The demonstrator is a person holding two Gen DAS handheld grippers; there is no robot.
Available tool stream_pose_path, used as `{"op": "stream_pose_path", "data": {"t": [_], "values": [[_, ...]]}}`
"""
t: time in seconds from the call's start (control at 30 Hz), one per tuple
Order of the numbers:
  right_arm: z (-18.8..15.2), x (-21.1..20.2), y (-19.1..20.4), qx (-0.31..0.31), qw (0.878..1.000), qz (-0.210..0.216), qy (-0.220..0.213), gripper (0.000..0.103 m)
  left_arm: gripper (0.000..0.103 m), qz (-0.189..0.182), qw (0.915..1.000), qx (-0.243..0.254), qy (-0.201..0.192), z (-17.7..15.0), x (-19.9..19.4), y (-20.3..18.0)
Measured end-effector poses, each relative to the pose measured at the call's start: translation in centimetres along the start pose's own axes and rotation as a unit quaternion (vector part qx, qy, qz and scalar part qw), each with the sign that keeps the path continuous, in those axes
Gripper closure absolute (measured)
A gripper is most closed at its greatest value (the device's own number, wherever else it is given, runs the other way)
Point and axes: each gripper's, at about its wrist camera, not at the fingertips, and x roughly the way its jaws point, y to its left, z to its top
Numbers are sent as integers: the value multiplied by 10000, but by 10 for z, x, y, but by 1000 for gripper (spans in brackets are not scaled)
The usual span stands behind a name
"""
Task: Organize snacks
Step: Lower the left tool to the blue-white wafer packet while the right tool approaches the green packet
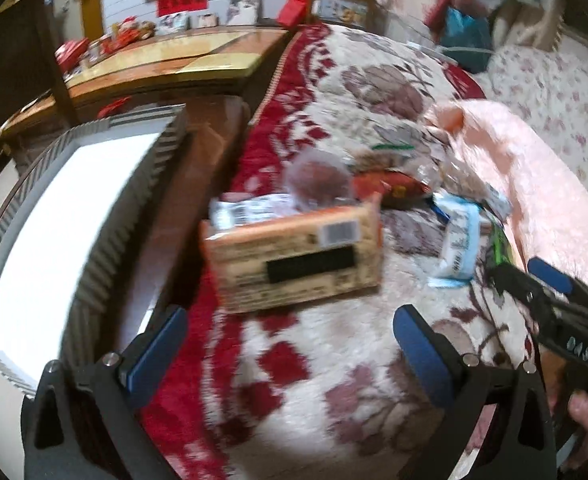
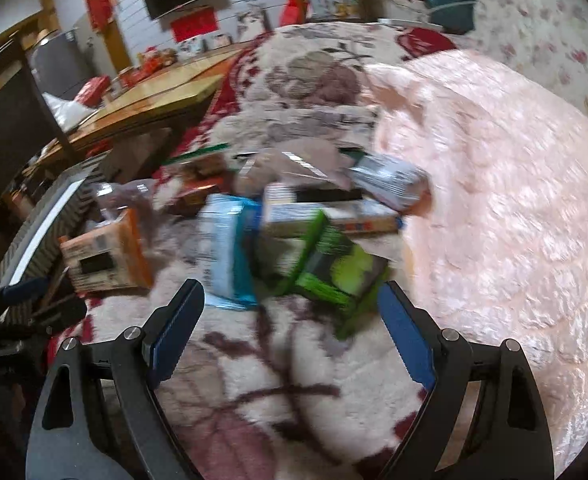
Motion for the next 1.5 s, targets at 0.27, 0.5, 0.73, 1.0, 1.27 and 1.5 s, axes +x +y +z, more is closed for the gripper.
{"op": "stream_pose_path", "data": {"t": [0.27, 0.5, 0.73, 1.0, 1.27, 1.5], "values": [[10, -1, 26, -414, 9985, 355, 42, 14, 0, 155, 9999, 56, 19, 16, 12, 10], [14, 0, 30, -526, 9978, 383, 136, 14, 0, 185, 9998, -93, 34, 22, 17, 17], [23, 3, 42, -805, 9957, 446, 128, 14, 0, 201, 9997, -162, 59, 24, 19, 22], [29, 9, 20, -531, 9977, 341, 261, 14, 0, 83, 9997, -245, 52, 37, 21, 15], [20, 13, -13, -166, 9988, 96, 454, 14, 0, -323, 9992, 250, 0, 49, 21, -41], [20, 6, -25, -240, 9984, -112, 496, 14, 0, -555, 9968, 561, 114, 52, 30, -86]]}}
